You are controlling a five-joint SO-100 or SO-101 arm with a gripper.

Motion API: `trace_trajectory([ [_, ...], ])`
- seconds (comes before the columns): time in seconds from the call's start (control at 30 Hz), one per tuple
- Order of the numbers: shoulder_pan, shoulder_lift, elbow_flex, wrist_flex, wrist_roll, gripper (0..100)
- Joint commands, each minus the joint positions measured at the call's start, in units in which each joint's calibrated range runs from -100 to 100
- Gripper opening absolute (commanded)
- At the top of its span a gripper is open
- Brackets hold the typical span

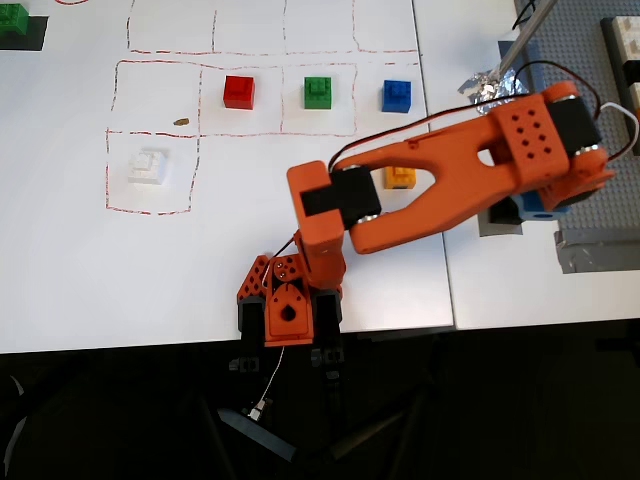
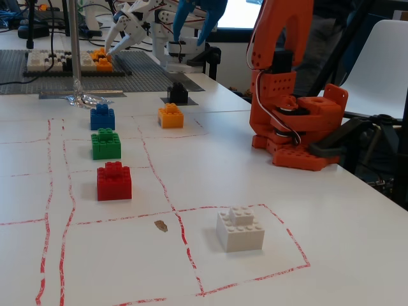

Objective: Grab the block and put it in the grey marker

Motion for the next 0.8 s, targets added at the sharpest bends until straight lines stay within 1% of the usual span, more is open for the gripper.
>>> trace_trajectory([
  [0.0,-2.83,-11.48,1.28,0.66,0.98,13],
  [0.17,-6.98,-21.48,12.34,0.58,0.63,1],
  [0.23,-9.80,-27.34,18.95,0.58,-0.24,0],
  [0.3,-14.30,-33.37,25.39,0.58,-2.30,0],
  [0.43,-28.24,-45.00,37.09,0.33,-9.38,0],
  [0.53,-40.50,-50.86,42.53,0.09,-15.92,0],
  [0.63,-51.09,-54.91,47.06,-3.42,-21.59,0],
  [0.77,-61.32,-58.87,52.50,-9.63,-27.30,0],
])
